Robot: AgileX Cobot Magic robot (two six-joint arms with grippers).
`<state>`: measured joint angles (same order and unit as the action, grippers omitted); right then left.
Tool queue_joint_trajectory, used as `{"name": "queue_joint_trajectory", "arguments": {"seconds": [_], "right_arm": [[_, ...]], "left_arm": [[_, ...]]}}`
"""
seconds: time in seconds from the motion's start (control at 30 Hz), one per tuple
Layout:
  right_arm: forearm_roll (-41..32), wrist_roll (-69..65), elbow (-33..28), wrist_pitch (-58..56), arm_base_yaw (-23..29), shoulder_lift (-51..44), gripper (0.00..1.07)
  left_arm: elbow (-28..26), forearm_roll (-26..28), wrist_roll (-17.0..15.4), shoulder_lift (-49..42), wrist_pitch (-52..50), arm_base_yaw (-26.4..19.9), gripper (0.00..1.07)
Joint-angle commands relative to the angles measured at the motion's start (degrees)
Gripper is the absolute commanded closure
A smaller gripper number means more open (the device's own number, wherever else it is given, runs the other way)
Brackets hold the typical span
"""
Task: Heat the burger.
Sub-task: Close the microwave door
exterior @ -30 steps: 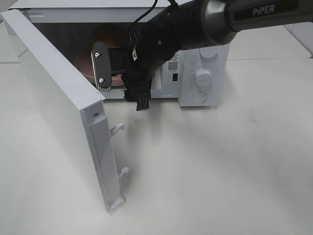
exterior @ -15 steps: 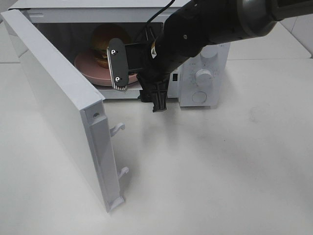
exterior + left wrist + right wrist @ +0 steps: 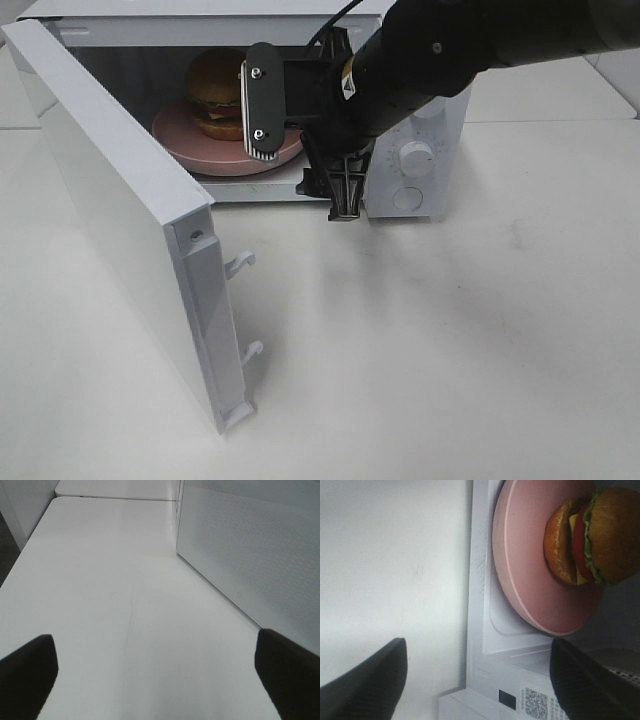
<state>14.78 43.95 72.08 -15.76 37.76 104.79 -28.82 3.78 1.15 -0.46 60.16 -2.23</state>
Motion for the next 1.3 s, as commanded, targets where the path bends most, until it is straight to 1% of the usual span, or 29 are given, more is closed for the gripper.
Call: {"name": "queue_joint_trajectory", "arguments": {"seconds": [0.03, 0.33, 0.4, 0.5, 0.67, 0.73, 0.83, 0.9, 1.0, 1.07, 1.17, 1.23, 1.3], "right_arm": [[0.23, -3.32, -1.26, -0.06, -0.23, -2.81, 0.31], [0.23, -6.88, -5.56, -0.57, -0.23, -8.19, 0.31], [0.23, -9.22, -7.22, -2.69, -0.23, -10.83, 0.31], [0.23, -10.37, -7.62, -3.55, -0.23, -11.57, 0.31], [0.23, -17.02, -9.05, -7.56, -0.23, -14.67, 0.31], [0.23, -24.01, -10.03, -11.17, -0.23, -17.02, 0.32], [0.23, -25.73, -10.37, -12.43, -0.23, -17.53, 0.32], [0.17, -32.89, -11.23, -17.36, -0.23, -19.42, 0.32], [0.11, -34.95, -11.34, -18.91, -0.23, -19.94, 0.32], [0.17, -42.34, -11.34, -25.1, -0.23, -21.83, 0.32], [0.06, -43.95, -11.34, -26.76, -0.23, -22.4, 0.32], [0.0, -48.13, -11.34, -32.37, -0.23, -24.92, 0.32], [0.0, -49.05, -11.34, -33.75, -0.23, -25.55, 0.32]], "left_arm": [[0.17, 0.23, 0.11, -0.97, -0.74, 0.34, 0.07], [0.17, 0.23, 0.11, -0.97, -0.74, 0.34, 0.07], [0.17, 0.23, 0.11, -0.97, -0.74, 0.34, 0.07], [0.17, 0.23, 0.11, -0.97, -0.74, 0.34, 0.07], [0.17, 0.23, 0.11, -0.97, -0.74, 0.34, 0.07], [0.17, 0.23, 0.11, -0.97, -0.74, 0.34, 0.07], [0.17, 0.23, 0.11, -0.97, -0.74, 0.34, 0.07], [0.17, 0.23, 0.11, -0.97, -0.74, 0.34, 0.07], [0.17, 0.23, 0.11, -0.97, -0.74, 0.34, 0.07], [0.17, 0.23, 0.11, -0.97, -0.74, 0.34, 0.07], [0.17, 0.23, 0.11, -0.97, -0.74, 0.34, 0.07], [0.17, 0.23, 0.11, -0.97, -0.74, 0.34, 0.07], [0.17, 0.23, 0.11, -0.97, -0.74, 0.34, 0.07]]}}
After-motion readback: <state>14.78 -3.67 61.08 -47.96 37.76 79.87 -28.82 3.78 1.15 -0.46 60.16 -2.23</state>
